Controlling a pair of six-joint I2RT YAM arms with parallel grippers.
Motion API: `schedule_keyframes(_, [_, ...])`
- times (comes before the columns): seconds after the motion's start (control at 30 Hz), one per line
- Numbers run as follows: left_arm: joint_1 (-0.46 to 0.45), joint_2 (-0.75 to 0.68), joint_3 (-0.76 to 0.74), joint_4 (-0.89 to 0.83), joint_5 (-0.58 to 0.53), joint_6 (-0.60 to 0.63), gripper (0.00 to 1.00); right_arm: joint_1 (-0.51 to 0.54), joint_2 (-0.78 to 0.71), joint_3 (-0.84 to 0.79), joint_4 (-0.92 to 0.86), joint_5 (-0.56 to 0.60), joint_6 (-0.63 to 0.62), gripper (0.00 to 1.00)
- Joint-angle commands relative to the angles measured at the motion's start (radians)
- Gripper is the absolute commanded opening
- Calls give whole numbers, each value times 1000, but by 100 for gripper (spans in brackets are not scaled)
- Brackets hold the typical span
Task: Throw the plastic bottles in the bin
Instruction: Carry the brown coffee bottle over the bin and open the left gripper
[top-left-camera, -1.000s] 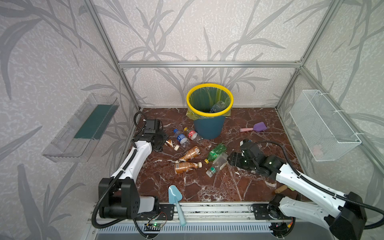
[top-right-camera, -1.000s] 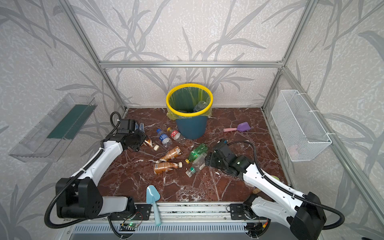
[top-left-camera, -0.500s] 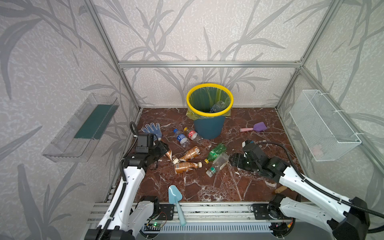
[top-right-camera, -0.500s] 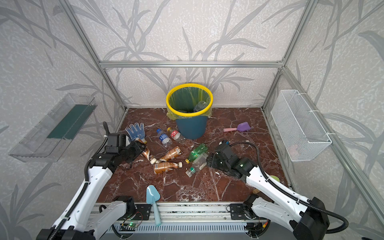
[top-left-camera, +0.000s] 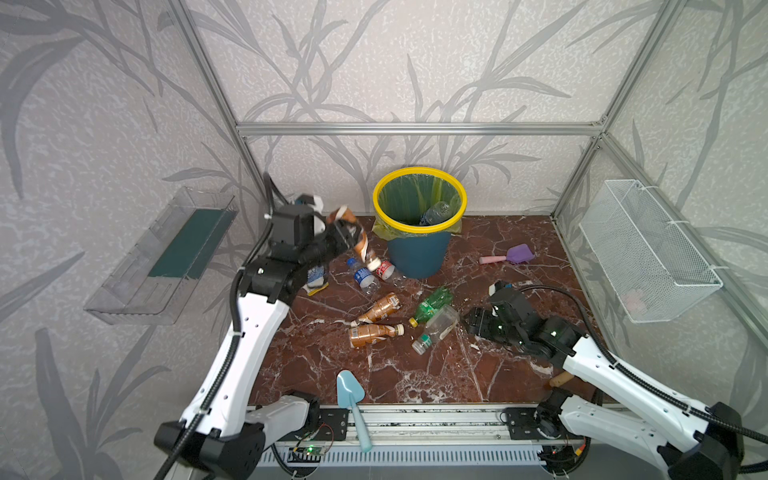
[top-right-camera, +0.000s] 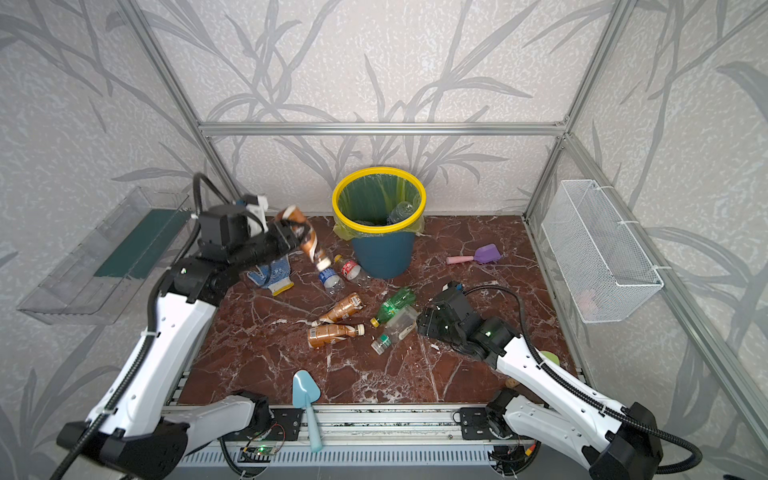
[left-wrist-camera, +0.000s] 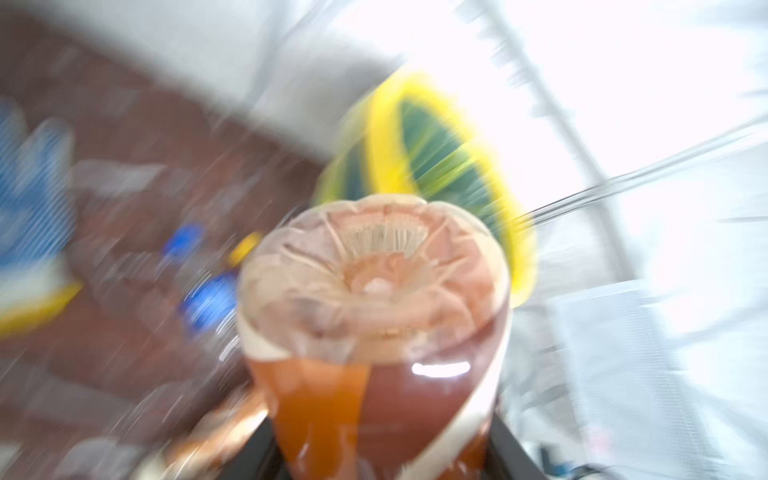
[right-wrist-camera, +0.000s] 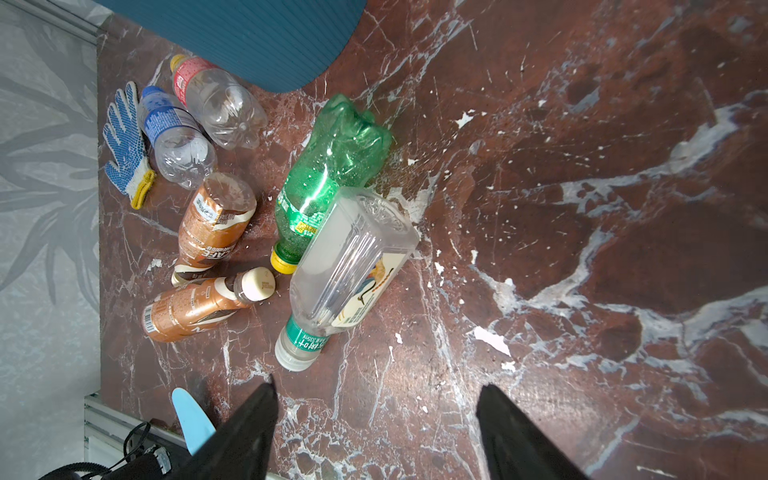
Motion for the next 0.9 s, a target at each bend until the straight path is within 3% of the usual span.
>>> schedule_keyframes(0.0, [-28, 241, 427, 42, -55, 26, 70, -7, -37, 3, -60, 28, -11, 76])
schedule_keyframes(0.17, [-33, 688, 1297, -297, -21, 8, 87, -13, -142, -20, -133, 78, 21, 77])
schedule_keyframes(0.23, [-34, 748, 1442, -353, -30, 9, 92, -18, -167, -26, -157, 87, 29, 77])
schedule_keyframes(0.3, [-35, 729, 1425, -382, -29, 21, 92, -22, -170, -25, -168, 82, 28, 77])
schedule_keyframes(0.4, [-50, 588, 1179, -375, -19, 63, 92, -24, -150, -18, -167, 71, 22, 77])
schedule_keyframes(0.47, [-72, 401, 821, -254, -37, 87, 90, -24, -131, -18, -156, 64, 18, 77])
schedule_keyframes(0.57, [-74, 97, 238, 87, -61, 31, 90, -23, -106, -28, -121, 42, 23, 77])
schedule_keyframes(0.63, [-73, -6, 59, 87, -104, 43, 91, -21, -82, -33, -99, 23, 25, 77])
schedule_keyframes(0.87, [-73, -251, -363, 10, -157, 44, 90, -10, -7, -54, -15, -50, 56, 76])
